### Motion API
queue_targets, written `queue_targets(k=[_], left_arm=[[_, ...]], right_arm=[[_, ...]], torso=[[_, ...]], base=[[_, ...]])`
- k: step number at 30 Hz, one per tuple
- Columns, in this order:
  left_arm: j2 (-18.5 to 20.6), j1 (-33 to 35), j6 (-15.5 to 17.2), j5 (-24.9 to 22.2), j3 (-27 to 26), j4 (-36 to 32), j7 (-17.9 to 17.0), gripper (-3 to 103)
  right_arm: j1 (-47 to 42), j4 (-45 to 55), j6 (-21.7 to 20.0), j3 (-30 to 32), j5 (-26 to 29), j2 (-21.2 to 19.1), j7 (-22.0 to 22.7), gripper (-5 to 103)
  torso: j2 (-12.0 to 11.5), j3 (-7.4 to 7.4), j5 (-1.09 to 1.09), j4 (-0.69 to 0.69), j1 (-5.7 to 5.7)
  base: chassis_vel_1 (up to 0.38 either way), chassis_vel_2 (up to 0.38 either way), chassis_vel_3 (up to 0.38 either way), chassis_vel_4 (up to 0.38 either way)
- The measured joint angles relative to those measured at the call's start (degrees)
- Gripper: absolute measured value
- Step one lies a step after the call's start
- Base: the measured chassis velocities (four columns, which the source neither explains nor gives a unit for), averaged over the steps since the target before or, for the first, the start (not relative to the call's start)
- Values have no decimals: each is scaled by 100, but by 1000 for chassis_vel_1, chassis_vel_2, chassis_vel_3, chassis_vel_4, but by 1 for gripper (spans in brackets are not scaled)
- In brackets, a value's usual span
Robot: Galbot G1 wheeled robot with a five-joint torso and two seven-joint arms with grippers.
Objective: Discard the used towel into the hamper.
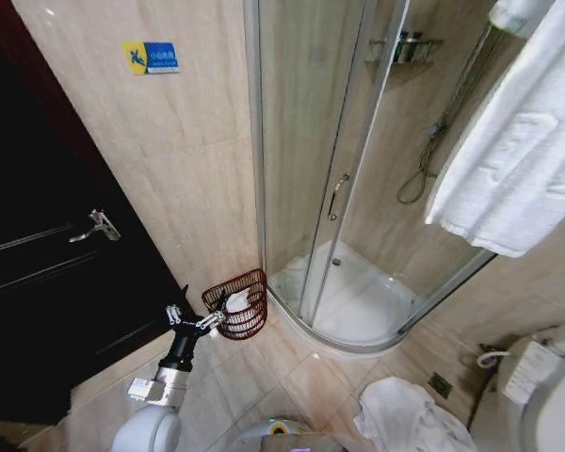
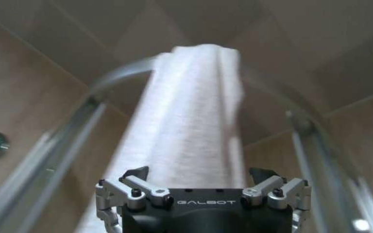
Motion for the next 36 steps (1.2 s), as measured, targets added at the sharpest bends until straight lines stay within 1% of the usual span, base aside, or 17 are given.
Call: queue_targets(k=[2,4,7,9,11,14,15,16,17,19,23,24,26,30,34,35,36], left_arm=[[-1,0,0,0,0,0,0,100],[-1,0,0,0,0,0,0,100],[1,0,0,0,0,0,0,100],[1,0,0,0,-1,0,0,100],[1,0,0,0,-1,0,0,100],[1,0,0,0,-1,0,0,100],[1,0,0,0,-1,0,0,100],[1,0,0,0,-2,0,0,100],[1,0,0,0,-1,0,0,100],[1,0,0,0,-1,0,0,100],[1,0,0,0,-1,0,0,100],[1,0,0,0,-1,0,0,100],[1,0,0,0,-1,0,0,100],[1,0,0,0,-1,0,0,100],[1,0,0,0,-1,0,0,100],[1,0,0,0,-1,0,0,100],[1,0,0,0,-1,0,0,100]], right_arm=[[108,-136,3,-70,185,-121,-2,100],[115,-151,4,-75,260,-146,-20,100],[127,-170,34,-77,725,-220,-268,100],[119,-169,41,-77,828,-238,-317,100],[99,-192,45,-82,1057,-306,-408,100],[73,-351,81,-97,1077,-406,-480,100],[62,-385,92,-97,1076,-433,-485,103],[16,-465,108,-80,1085,-509,-495,103],[-73,-584,120,-30,1150,-658,-502,96],[-117,-650,128,-5,1179,-742,-509,96],[-326,-910,159,87,1409,-1180,-524,93],[-326,-910,159,87,1409,-1180,-524,93],[-443,-1040,147,125,1465,-1389,-500,93],[-609,-1162,93,167,1524,-1531,-455,93],[-671,-1264,40,177,1486,-1562,-438,90],[-687,-1278,2,178,1487,-1562,-436,80],[-705,-1278,-5,178,1494,-1562,-436,80]], torso=[[0,0,-2,0,0],[0,0,-4,0,0],[0,-1,-8,2,0],[0,0,-8,2,0],[0,0,-9,3,0],[0,-1,-8,3,-1],[0,0,-6,3,0],[0,0,-3,2,0],[0,0,-4,2,0],[0,0,-4,2,0],[-1,-1,-6,2,0],[-1,-1,-6,2,0],[-1,-1,-10,2,0],[-1,-1,-7,2,0],[-1,0,-6,2,0],[-1,0,-4,2,0],[-1,0,-5,1,0]], base=[[-54,-38,29,35],[-27,-14,9,11],[0,0,0,0],[0,0,0,0],[0,0,0,0],[0,0,0,0],[0,0,0,0],[0,0,0,0],[0,0,0,0],[0,0,0,0],[0,0,0,0],[0,0,0,0],[0,0,0,0],[0,0,0,0],[0,0,0,0],[0,0,0,0],[0,0,0,0]])
